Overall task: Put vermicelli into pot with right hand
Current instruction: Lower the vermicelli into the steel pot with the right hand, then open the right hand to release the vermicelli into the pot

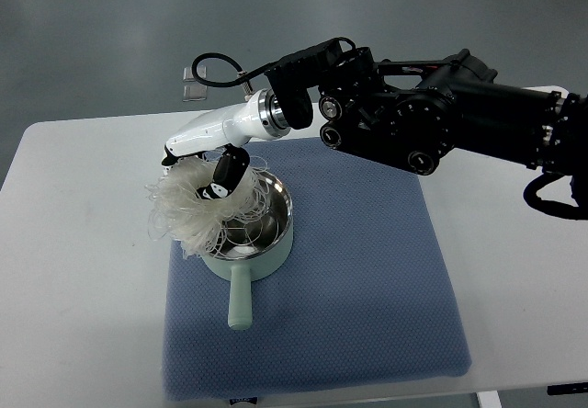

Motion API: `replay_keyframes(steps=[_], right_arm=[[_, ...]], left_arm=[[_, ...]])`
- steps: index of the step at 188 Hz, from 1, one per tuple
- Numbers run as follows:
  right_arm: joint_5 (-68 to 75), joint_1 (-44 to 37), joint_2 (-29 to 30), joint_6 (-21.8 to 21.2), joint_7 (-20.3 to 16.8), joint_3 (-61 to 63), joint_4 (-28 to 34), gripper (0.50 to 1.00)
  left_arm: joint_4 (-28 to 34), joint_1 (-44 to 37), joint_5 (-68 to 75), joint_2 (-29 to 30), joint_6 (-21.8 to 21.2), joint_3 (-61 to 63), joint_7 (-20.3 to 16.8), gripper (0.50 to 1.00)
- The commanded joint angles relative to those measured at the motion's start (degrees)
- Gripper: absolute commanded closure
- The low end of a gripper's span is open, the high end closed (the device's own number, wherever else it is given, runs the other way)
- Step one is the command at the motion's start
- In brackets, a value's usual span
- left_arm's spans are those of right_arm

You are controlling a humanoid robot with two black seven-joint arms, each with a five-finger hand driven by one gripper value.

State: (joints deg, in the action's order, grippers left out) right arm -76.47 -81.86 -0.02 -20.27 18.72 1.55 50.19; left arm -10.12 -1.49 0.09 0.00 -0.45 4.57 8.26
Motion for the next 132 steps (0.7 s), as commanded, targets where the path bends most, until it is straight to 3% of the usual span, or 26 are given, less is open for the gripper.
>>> replay_keyframes(steps=[1, 49, 61, 72, 76, 103, 132], right_arm=[[-0.3, 1.4, 0.0, 0.8, 0.0, -0.6, -1.3, 1.000], [-0.3, 1.5, 0.0, 0.7, 0.0, -0.8, -1.3, 1.000], [-0.3, 2.1, 0.0, 0.8, 0.0, -0.8, -1.3, 0.901], [-0.3, 2.9, 0.0, 1.5, 0.0, -0.8, -1.3, 0.744], [-0.3, 3.1, 0.0, 1.8, 0.0, -0.8, -1.3, 0.718], [-0.3, 4.3, 0.0, 3.3, 0.0, -0.8, -1.3, 0.699], [0.0, 5.1, 0.0, 4.2, 0.0, -0.4, -1.4, 0.599]], left_arm=[[0.0, 0.0, 0.0, 0.0, 0.0, 0.0, 0.0, 0.500], [-0.1, 0.0, 0.0, 0.0, 0.0, 0.0, 0.0, 0.500], [0.0, 0.0, 0.0, 0.0, 0.0, 0.0, 0.0, 0.500], [0.0, 0.0, 0.0, 0.0, 0.0, 0.0, 0.0, 0.500], [-0.1, 0.0, 0.0, 0.0, 0.0, 0.0, 0.0, 0.500], [-0.1, 0.0, 0.0, 0.0, 0.0, 0.0, 0.0, 0.500], [0.0, 0.0, 0.0, 0.0, 0.0, 0.0, 0.0, 0.500]])
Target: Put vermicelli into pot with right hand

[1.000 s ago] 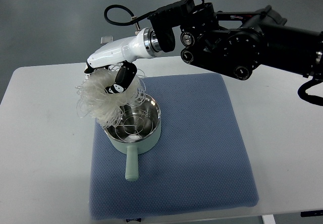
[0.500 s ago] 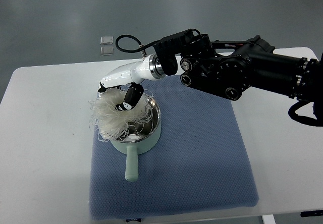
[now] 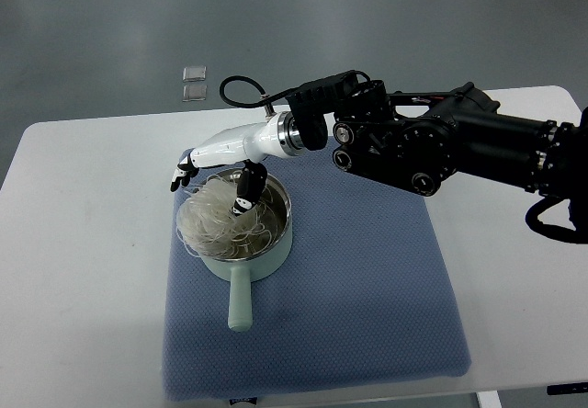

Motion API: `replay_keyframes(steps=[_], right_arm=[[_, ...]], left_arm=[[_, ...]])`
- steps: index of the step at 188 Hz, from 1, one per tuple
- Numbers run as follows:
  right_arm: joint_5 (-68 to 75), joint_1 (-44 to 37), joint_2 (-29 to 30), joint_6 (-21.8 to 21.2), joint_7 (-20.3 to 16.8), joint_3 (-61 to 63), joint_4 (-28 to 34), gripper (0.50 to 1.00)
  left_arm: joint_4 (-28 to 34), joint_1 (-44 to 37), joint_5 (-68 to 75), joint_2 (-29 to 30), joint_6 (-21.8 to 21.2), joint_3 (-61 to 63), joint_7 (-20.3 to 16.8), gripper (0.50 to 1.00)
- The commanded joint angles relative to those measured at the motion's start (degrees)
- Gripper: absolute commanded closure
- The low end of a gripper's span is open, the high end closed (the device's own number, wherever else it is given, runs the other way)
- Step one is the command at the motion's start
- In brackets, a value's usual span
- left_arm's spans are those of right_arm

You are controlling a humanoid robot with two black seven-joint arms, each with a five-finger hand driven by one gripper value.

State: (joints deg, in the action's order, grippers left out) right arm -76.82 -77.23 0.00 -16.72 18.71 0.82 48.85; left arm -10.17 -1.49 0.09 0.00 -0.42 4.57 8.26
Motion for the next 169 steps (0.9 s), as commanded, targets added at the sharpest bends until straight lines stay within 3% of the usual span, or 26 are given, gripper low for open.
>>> replay_keyframes(steps=[1, 51, 82, 100, 126, 169], right_arm=[[0.4, 0.5, 0.0, 0.6, 0.0, 0.3, -0.1, 0.599], [1.8, 0.3, -1.6, -0.6, 0.0, 1.0, 0.0, 0.599], [7.0, -0.2, -4.0, -6.9, -0.2, 3.5, 0.0, 0.597], [10.8, -0.1, -5.4, -10.3, -3.3, 6.5, 0.0, 0.583], [15.2, 0.8, -7.2, -11.8, -6.6, 9.8, 0.0, 0.579], [21.1, 5.3, -11.3, -12.3, -7.6, 15.9, 0.1, 0.579]], left_arm=[[0.0, 0.0, 0.0, 0.0, 0.0, 0.0, 0.0, 0.500], [0.0, 0.0, 0.0, 0.0, 0.0, 0.0, 0.0, 0.500], [0.0, 0.0, 0.0, 0.0, 0.0, 0.0, 0.0, 0.500], [0.0, 0.0, 0.0, 0.0, 0.0, 0.0, 0.0, 0.500], [0.1, 0.0, 0.0, 0.0, 0.0, 0.0, 0.0, 0.500], [0.0, 0.0, 0.0, 0.0, 0.0, 0.0, 0.0, 0.500]])
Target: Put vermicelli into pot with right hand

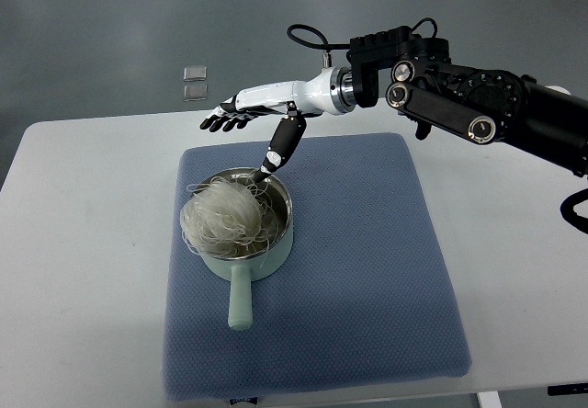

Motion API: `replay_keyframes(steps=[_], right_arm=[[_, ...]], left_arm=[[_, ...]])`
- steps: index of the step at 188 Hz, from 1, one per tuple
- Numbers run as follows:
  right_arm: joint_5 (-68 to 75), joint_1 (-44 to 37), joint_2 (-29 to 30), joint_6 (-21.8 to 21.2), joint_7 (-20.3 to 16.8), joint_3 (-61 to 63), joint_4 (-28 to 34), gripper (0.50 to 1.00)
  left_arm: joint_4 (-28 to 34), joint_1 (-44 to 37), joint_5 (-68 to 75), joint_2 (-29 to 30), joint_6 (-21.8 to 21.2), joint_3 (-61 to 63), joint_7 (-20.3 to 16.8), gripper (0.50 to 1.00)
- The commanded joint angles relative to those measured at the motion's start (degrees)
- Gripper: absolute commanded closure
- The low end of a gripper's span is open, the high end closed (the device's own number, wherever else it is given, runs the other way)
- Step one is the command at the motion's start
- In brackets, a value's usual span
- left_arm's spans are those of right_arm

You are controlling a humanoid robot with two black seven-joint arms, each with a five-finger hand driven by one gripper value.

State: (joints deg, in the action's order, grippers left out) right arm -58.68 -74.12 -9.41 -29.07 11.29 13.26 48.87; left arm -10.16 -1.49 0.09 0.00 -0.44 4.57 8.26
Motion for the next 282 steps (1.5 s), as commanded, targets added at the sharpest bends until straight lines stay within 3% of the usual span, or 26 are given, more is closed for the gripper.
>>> replay_keyframes(steps=[1, 36, 71, 120, 143, 220, 282], right_arm=[[3.0, 2.2, -1.8, 0.1, -0.2, 3.4, 0.1, 0.579], [8.6, 11.4, -4.6, 0.8, -0.5, 13.2, 0.1, 0.579], [16.2, 20.1, -5.9, 1.4, -4.2, 20.4, -0.1, 0.579], [34.2, 26.5, -5.3, 12.3, -9.0, 21.6, -2.4, 0.579], [45.5, 27.0, -5.1, 15.4, -10.0, 21.5, -4.3, 0.579], [47.7, 28.9, -5.5, 15.1, -6.8, 21.6, -5.7, 0.574], [47.4, 29.7, -6.0, 14.8, -6.8, 21.5, -5.7, 0.574]], left_arm=[[0.0, 0.0, 0.0, 0.0, 0.0, 0.0, 0.0, 0.500], [0.0, 0.0, 0.0, 0.0, 0.1, 0.0, 0.0, 0.500], [0.0, 0.0, 0.0, 0.0, 0.0, 0.0, 0.0, 0.500], [0.0, 0.0, 0.0, 0.0, 0.0, 0.0, 0.0, 0.500], [0.0, 0.0, 0.0, 0.0, 0.0, 0.0, 0.0, 0.500], [0.0, 0.0, 0.0, 0.0, 0.0, 0.0, 0.0, 0.500], [0.0, 0.0, 0.0, 0.0, 0.1, 0.0, 0.0, 0.500]])
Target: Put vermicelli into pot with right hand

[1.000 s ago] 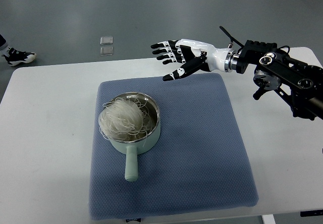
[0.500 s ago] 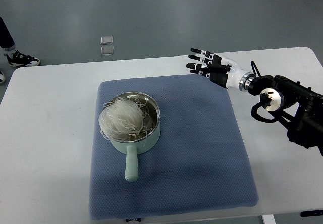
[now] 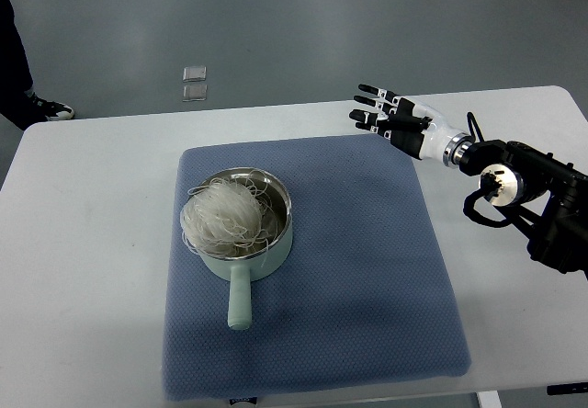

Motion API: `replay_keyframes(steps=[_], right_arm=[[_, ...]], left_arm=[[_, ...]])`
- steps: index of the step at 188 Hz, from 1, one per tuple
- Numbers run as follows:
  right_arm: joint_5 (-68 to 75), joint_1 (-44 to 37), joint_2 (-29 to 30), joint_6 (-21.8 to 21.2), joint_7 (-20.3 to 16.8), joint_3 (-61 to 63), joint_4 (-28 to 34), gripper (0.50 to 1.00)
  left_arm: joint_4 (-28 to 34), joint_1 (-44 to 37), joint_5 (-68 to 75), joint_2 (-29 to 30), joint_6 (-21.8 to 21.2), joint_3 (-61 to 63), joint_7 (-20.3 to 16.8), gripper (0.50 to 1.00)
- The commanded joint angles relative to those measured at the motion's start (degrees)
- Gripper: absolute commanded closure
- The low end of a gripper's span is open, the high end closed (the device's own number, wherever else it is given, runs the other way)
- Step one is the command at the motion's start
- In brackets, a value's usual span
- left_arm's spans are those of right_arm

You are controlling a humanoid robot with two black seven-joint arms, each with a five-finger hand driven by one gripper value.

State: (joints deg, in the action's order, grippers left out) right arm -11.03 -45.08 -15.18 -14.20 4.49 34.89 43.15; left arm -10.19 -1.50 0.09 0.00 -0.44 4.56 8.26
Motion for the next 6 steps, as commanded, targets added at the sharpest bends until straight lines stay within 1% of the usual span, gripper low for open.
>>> replay_keyframes(steps=[1, 6], right_arm=[[-0.1, 0.9, -0.2, -0.1, 0.0, 0.0, 0.0, 0.574], [-0.2, 1.1, -0.5, -0.3, 0.0, -0.1, 0.0, 0.574]], left_arm=[[0.0, 0.0, 0.0, 0.0, 0.0, 0.0, 0.0, 0.500], [0.0, 0.0, 0.0, 0.0, 0.0, -0.1, 0.0, 0.500]])
